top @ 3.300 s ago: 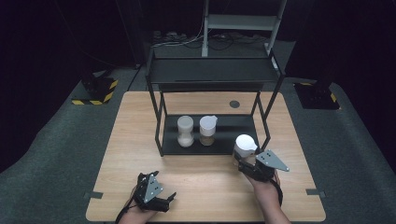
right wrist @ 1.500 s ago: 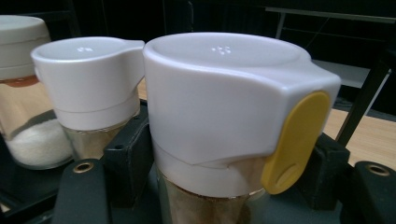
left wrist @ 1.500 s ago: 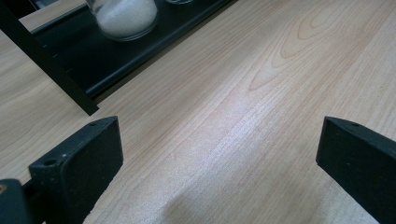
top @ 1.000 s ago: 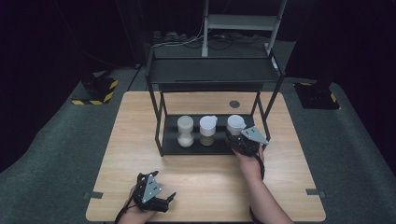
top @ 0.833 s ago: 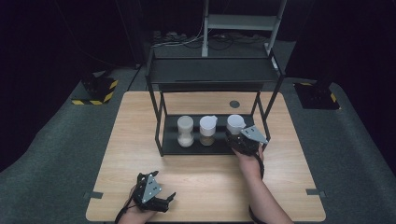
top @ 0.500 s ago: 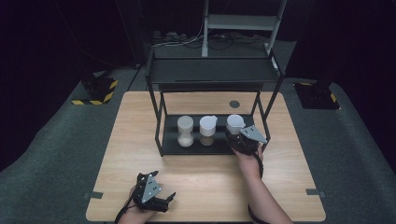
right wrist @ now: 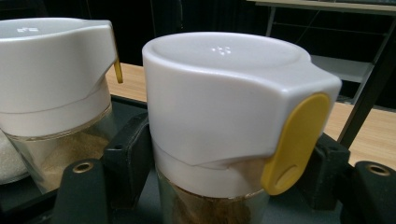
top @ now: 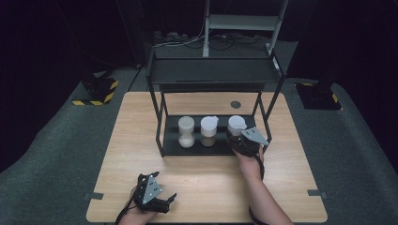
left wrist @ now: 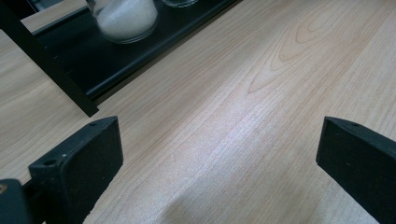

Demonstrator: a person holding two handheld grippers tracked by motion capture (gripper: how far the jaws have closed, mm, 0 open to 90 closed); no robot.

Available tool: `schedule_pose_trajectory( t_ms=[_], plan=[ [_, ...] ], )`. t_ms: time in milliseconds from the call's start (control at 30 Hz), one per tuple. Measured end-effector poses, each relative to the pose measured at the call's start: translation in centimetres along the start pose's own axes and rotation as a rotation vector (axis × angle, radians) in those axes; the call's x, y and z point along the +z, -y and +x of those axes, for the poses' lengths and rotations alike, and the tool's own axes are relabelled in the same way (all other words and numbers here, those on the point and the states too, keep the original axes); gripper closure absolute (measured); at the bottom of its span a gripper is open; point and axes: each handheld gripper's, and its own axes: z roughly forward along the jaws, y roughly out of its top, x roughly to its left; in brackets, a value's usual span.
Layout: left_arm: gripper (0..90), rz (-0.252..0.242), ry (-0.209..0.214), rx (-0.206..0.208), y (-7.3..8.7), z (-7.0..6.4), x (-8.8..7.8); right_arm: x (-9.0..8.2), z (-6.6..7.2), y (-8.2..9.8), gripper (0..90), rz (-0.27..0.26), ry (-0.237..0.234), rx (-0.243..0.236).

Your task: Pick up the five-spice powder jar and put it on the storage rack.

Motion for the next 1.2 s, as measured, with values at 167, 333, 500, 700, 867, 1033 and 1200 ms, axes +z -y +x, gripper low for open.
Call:
schedule_pose_trajectory(
  t_ms=[167, 333, 500, 700, 867, 1033, 1200],
  plan=[
    [0.8, -0.001, -0.001, 0.001, 0.00, -0.04, 0.01, -0.19, -0.02, 0.26, 29.8, -0.009, 0.004, 0.005],
    [0.8, 0.001, -0.002, 0.003, 0.00, -0.04, 0.00, -0.24, -0.09, 0.35, 29.4, -0.010, 0.002, -0.001],
    [0.9, -0.001, -0.004, 0.002, 0.00, -0.05, 0.00, -0.17, -0.06, 0.37, 29.2, -0.005, 0.005, -0.005],
    [0.9, 0.001, -0.002, 0.002, 0.00, -0.03, 0.01, -0.17, 0.05, 0.29, 22.7, 0.005, 0.006, -0.006],
    [0.8, 0.001, -0.002, 0.002, 0.00, -0.03, 0.01, -0.28, -0.04, 0.28, 16.5, 0.014, 0.019, 0.015],
    [0.8, -0.002, -0.004, -0.001, 0.01, -0.03, -0.01, -0.46, -0.13, 0.31, 15.7, 0.014, 0.014, 0.020],
    [0.8, 0.002, -0.003, 0.002, -0.01, -0.04, 0.03, -0.88, 0.00, 0.22, 12.6, 0.016, 0.015, 0.025]
  ],
)
